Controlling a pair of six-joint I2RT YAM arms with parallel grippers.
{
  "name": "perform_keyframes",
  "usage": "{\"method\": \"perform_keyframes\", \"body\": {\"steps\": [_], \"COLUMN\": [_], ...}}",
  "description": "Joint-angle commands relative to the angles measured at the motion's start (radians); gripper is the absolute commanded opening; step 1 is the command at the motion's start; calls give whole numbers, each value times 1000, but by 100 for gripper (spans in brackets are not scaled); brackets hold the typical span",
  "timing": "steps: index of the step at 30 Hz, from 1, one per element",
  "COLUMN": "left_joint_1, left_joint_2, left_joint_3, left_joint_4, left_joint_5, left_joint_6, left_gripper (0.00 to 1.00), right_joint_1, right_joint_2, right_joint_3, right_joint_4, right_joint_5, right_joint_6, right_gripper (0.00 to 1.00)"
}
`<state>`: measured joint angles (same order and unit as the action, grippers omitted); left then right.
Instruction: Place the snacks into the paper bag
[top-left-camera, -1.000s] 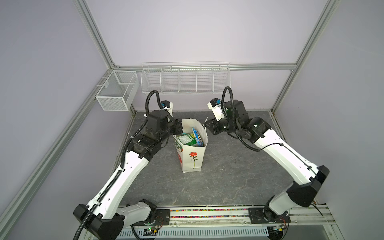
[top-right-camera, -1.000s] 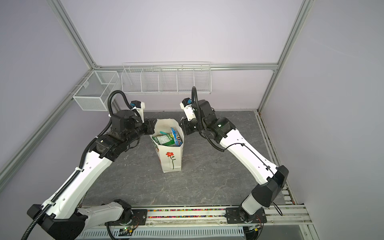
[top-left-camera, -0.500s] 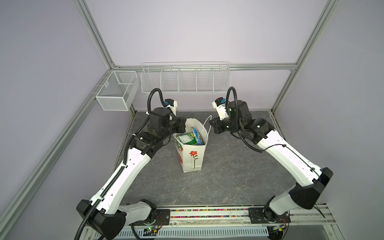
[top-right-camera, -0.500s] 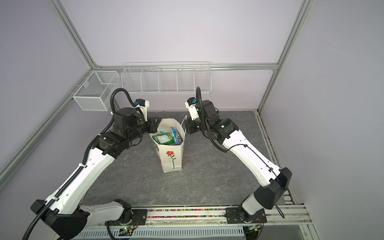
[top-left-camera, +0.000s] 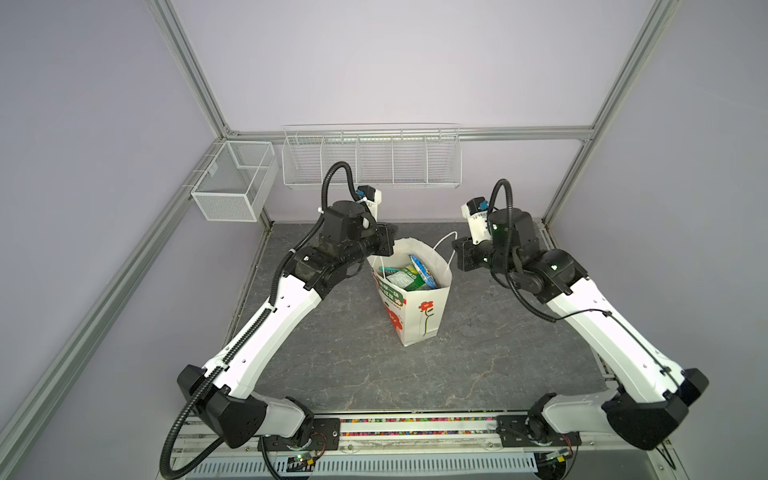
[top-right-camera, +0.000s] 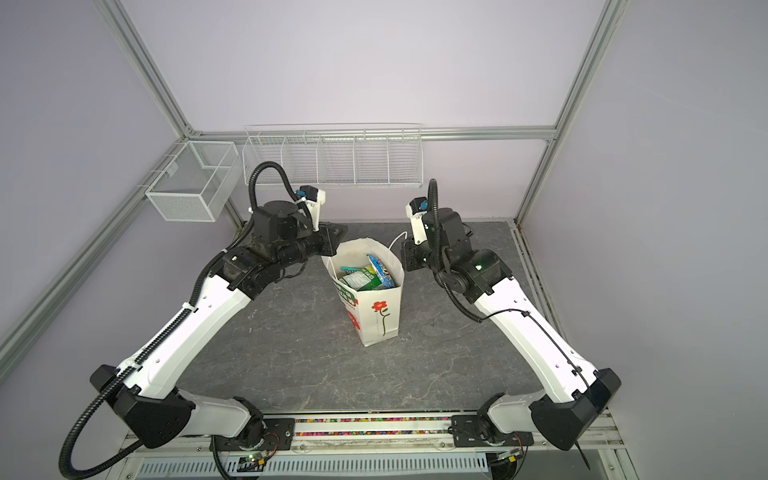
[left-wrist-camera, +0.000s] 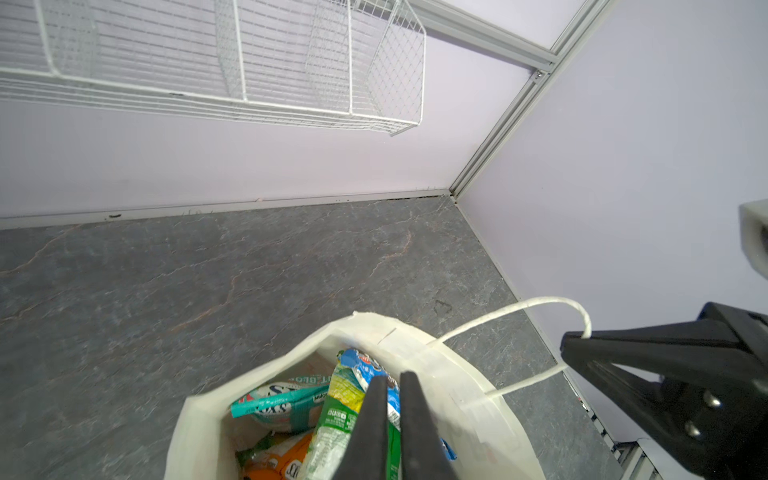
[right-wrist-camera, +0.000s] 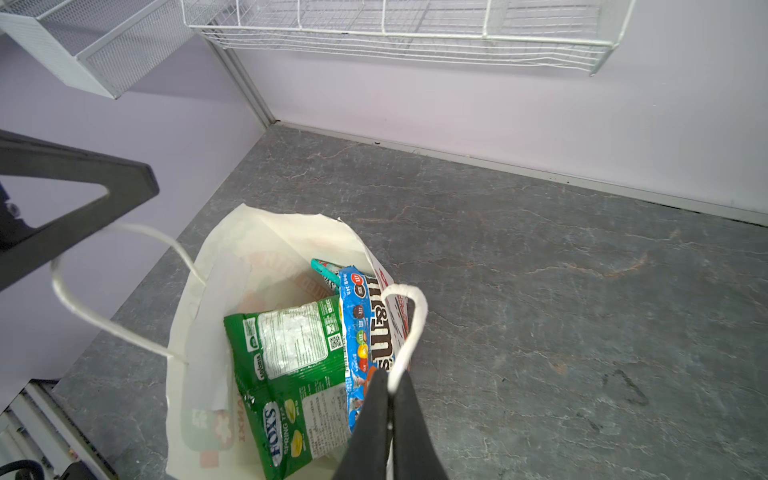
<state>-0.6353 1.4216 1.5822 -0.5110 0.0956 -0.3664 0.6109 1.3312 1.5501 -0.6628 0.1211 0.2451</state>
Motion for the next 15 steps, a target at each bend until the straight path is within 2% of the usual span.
{"method": "perform_keyframes", "body": {"steps": [1,13,15], "left_joint_1": [-8,-47,-47], "left_joint_2": [31,127,112], "left_joint_3": [51,160,159], "left_joint_4": [9,-2,-4], "left_joint_5": [4,34,12], "left_joint_6": [-12,-16,-13], "left_gripper": [10,12,19], "right_joint_1": [-23,-42,-42], "right_joint_2": [-71,-179,-183], "right_joint_3": [-16,-95,-96], "right_joint_4": [71,62,61], "right_joint_5": [59,88,80], "right_joint_6": [-16,-11,-15], "right_gripper": [7,8,18]}}
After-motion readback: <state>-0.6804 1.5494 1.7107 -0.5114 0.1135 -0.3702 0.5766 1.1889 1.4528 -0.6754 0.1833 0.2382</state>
